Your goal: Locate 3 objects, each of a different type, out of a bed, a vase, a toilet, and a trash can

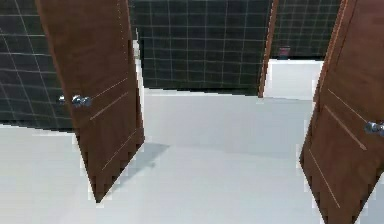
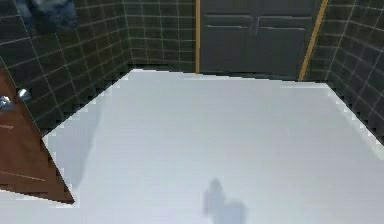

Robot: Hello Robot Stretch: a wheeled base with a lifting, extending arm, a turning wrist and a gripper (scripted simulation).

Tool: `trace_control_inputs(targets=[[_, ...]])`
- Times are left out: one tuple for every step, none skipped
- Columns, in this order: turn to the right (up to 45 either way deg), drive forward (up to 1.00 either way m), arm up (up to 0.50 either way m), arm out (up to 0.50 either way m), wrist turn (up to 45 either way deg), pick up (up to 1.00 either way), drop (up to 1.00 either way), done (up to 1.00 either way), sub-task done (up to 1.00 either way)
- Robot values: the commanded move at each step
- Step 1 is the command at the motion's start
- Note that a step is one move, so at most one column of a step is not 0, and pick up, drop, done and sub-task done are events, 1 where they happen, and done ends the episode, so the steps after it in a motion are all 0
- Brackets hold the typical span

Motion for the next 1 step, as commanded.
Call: trace_control_inputs(targets=[[3.0,0.0,0.0,0.0,0.0,0.0,0.0,0.0,0.0]])
